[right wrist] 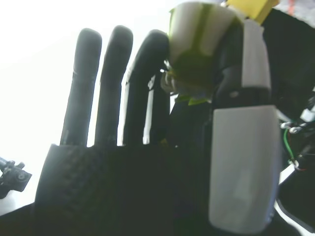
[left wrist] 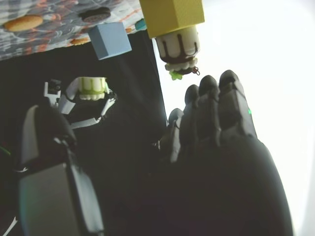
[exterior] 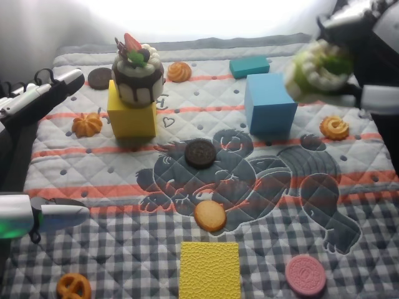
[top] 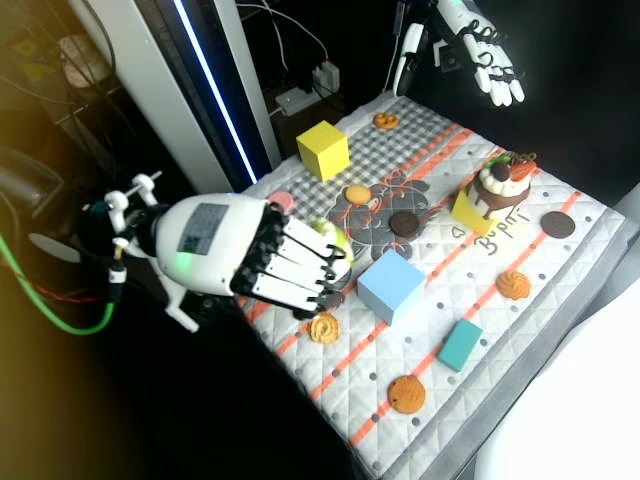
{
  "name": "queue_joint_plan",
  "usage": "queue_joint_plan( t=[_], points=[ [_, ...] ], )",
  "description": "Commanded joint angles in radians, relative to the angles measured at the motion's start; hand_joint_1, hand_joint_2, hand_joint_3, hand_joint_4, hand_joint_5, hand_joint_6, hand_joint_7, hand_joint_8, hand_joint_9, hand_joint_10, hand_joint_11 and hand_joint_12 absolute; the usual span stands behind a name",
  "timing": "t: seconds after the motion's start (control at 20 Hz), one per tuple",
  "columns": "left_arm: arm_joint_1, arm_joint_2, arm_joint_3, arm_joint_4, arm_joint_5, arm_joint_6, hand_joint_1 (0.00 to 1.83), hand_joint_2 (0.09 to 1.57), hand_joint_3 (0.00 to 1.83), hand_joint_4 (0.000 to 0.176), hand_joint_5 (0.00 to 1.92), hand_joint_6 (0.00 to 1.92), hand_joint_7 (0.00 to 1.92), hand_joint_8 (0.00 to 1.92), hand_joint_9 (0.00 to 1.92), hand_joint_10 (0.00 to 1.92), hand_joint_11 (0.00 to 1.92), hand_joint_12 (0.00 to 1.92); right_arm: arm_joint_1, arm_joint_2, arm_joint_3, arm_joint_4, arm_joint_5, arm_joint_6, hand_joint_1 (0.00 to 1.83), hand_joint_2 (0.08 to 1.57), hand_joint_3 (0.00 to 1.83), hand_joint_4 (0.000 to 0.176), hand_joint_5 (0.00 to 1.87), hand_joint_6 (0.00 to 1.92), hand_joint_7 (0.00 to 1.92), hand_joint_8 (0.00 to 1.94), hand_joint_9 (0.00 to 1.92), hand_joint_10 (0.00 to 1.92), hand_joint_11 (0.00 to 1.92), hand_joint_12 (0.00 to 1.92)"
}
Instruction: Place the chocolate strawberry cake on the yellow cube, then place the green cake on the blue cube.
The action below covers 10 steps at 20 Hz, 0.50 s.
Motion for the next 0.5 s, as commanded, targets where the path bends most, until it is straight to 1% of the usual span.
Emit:
queue_joint_plan(
  t=[0.0, 0.05, 0.1, 0.15, 0.2, 0.25, 0.3, 0.35, 0.4, 0.45],
  points=[
    [-0.005, -0.002, 0.007, 0.006, -0.113, -0.004, 0.91, 0.82, 0.0, 0.176, 0.0, 0.0, 0.13, 0.0, 0.12, 0.01, 0.0, 0.0, 0.03, -0.015, 0.018, 0.011, 0.092, -0.002, 1.11, 1.12, 0.0, 0.0, 0.96, 1.03, 0.7, 1.19, 0.61, 1.35, 0.52, 1.65],
    [-0.005, -0.003, 0.008, 0.006, -0.111, -0.004, 0.91, 0.82, 0.0, 0.176, 0.0, 0.0, 0.13, 0.0, 0.12, 0.01, 0.0, 0.0, 0.055, -0.034, 0.037, 0.009, 0.063, -0.004, 1.11, 1.12, 0.0, 0.0, 0.96, 1.03, 0.7, 1.19, 0.61, 1.35, 0.52, 1.65],
    [-0.006, -0.004, 0.009, 0.006, -0.11, -0.004, 0.92, 0.81, 0.0, 0.176, 0.0, 0.0, 0.14, 0.01, 0.13, 0.01, 0.01, 0.0, 0.08, -0.054, 0.058, 0.003, 0.032, -0.004, 1.13, 1.11, 0.0, 0.0, 0.99, 0.98, 0.73, 1.21, 0.62, 1.4, 0.55, 1.69],
    [-0.006, -0.004, 0.009, 0.006, -0.11, -0.004, 0.92, 0.81, 0.0, 0.176, 0.02, 0.01, 0.16, 0.01, 0.14, 0.01, 0.0, 0.0, 0.105, -0.072, 0.077, -0.006, -0.002, -0.004, 1.15, 1.09, 0.0, 0.0, 1.0, 0.96, 0.79, 1.24, 0.72, 1.46, 0.68, 1.71],
    [-0.006, -0.004, 0.009, 0.007, -0.11, -0.004, 0.92, 0.82, 0.0, 0.176, 0.02, 0.01, 0.16, 0.01, 0.13, 0.01, 0.0, 0.0, 0.136, -0.09, 0.098, -0.023, -0.044, -0.005, 1.15, 1.1, 0.0, 0.0, 0.99, 0.99, 0.79, 1.29, 0.75, 1.5, 0.74, 1.71],
    [-0.006, -0.004, 0.009, 0.007, -0.109, -0.004, 0.91, 0.82, 0.0, 0.176, 0.02, 0.0, 0.15, 0.01, 0.13, 0.01, 0.0, 0.0, 0.155, -0.102, 0.109, -0.032, -0.069, -0.01, 1.16, 1.11, 0.0, 0.0, 0.98, 1.0, 0.81, 1.24, 0.79, 1.42, 0.77, 1.63],
    [-0.006, -0.005, 0.009, 0.007, -0.109, -0.004, 0.92, 0.82, 0.0, 0.176, 0.02, 0.0, 0.15, 0.01, 0.12, 0.0, 0.0, 0.0, 0.171, -0.112, 0.119, -0.04, -0.096, -0.021, 1.15, 1.1, 0.0, 0.0, 0.99, 0.99, 0.83, 1.28, 0.81, 1.47, 0.8, 1.67],
    [-0.006, -0.006, 0.01, 0.007, -0.109, -0.004, 0.92, 0.82, 0.0, 0.176, 0.02, 0.0, 0.15, 0.01, 0.12, 0.0, 0.0, 0.0, 0.183, -0.119, 0.124, -0.043, -0.113, -0.035, 1.15, 1.1, 0.0, 0.0, 0.99, 0.99, 0.83, 1.28, 0.81, 1.47, 0.8, 1.67],
    [-0.006, -0.007, 0.01, 0.007, -0.108, -0.004, 0.92, 0.82, 0.0, 0.176, 0.02, 0.0, 0.15, 0.0, 0.12, 0.0, 0.0, 0.0, 0.197, -0.126, 0.126, -0.049, -0.14, -0.06, 1.14, 1.1, 0.0, 0.0, 1.0, 0.97, 0.81, 1.33, 0.8, 1.53, 0.81, 1.74],
    [-0.006, -0.007, 0.01, 0.007, -0.108, -0.004, 0.92, 0.82, 0.0, 0.176, 0.02, 0.0, 0.15, 0.0, 0.12, 0.0, 0.0, 0.0, 0.204, -0.13, 0.128, -0.056, -0.159, -0.075, 1.14, 1.1, 0.0, 0.0, 1.0, 0.97, 0.81, 1.33, 0.8, 1.53, 0.81, 1.74]
  ],
)
